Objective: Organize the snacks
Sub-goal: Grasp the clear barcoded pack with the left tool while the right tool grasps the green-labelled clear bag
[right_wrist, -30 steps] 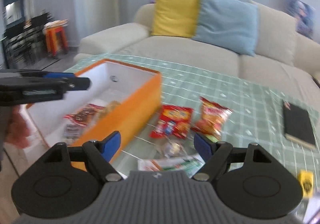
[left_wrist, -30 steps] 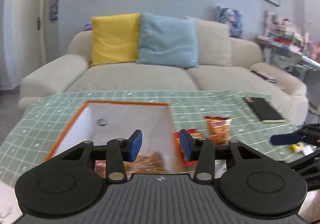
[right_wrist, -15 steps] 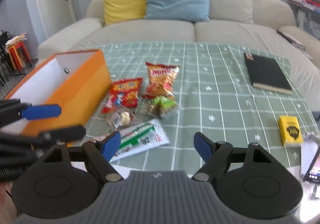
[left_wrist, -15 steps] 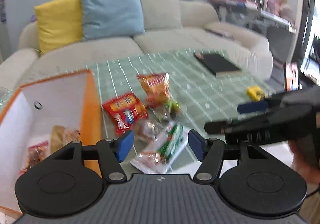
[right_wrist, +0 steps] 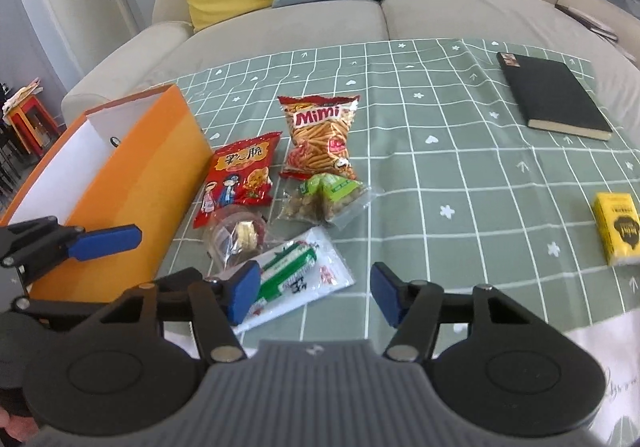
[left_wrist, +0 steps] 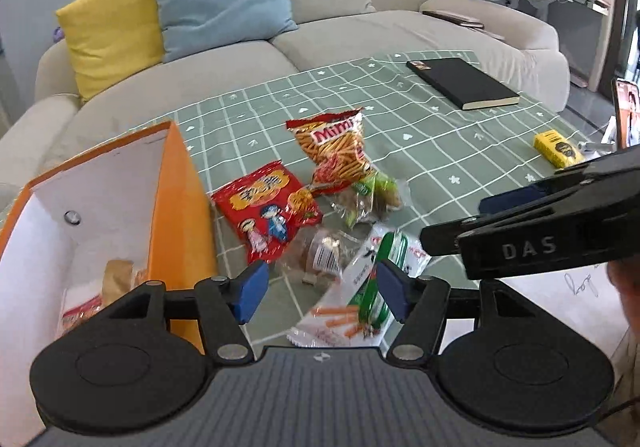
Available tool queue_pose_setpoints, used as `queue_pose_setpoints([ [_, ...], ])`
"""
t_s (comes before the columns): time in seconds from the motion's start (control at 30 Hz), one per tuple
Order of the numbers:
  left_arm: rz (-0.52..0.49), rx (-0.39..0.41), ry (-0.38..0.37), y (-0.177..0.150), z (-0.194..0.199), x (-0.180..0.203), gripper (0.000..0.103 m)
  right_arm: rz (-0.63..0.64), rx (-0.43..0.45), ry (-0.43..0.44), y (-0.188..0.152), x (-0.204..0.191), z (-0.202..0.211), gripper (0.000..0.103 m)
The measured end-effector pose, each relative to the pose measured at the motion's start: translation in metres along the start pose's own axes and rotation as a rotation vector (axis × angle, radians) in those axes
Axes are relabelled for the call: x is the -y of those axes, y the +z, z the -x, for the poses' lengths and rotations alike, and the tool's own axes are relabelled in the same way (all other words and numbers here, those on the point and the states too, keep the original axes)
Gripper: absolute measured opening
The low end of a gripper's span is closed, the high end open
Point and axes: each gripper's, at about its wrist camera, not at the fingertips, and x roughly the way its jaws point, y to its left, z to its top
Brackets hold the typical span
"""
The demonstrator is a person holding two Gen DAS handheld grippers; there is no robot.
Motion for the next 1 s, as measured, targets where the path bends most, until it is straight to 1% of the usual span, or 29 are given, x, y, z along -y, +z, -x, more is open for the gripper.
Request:
queue_pose_setpoints([
  [0.07,-0.015,-0.021,-0.025,0.007,-0.008,-0.003,0.073,0.012,0.001,-0.004,0.008,0.001,-0.005,0.06],
  [0.17,-0.019,-0.045,-0.036,0.015,-0.021,-0.004,0.073,0.047,0.006,0.002,0.023,0.002,-0.015,0.06],
  [0.27,-0.004,-0.08,-0.031,0.023,-0.033,-0.006,0.073,0.147,0.009,-0.002,0.034,-0.002,-0.028,0.059],
  [0.33,0.004,-0.107,-0.03,0.025,-0.042,-0.007,0.073,0.221,0.013,-0.022,0.038,-0.004,-0.038,0.058],
  [0.4,0.011,-0.133,-0.029,0.027,-0.051,-0.007,0.073,0.262,0.001,-0.014,0.042,-0.002,-0.049,0.058],
  [0.47,0.017,-0.155,-0.028,0.027,-0.057,-0.007,0.073,0.302,-0.009,-0.011,0.045,-0.001,-0.058,0.058],
  [0.57,0.0,-0.176,-0.026,0.026,-0.063,-0.005,0.073,0.368,-0.022,-0.011,0.044,-0.001,-0.069,0.058],
  [0.7,-0.009,-0.2,-0.023,0.024,-0.071,-0.004,0.073,0.447,-0.012,-0.014,0.04,-0.006,-0.075,0.06],
  [0.83,-0.009,-0.223,-0.011,0.023,-0.076,-0.004,0.072,0.483,0.009,-0.001,0.039,-0.01,-0.077,0.06],
  [0.9,-0.002,-0.236,-0.011,0.022,-0.078,-0.005,0.069,0.478,0.006,0.014,0.04,-0.01,-0.079,0.059],
  [0.93,0.0,-0.242,-0.013,0.022,-0.08,-0.005,0.065,0.471,0.001,0.022,0.04,-0.01,-0.08,0.059],
  [1.0,0.005,-0.254,-0.014,0.021,-0.082,-0.005,0.06,0.452,-0.014,0.042,0.041,-0.009,-0.083,0.052],
])
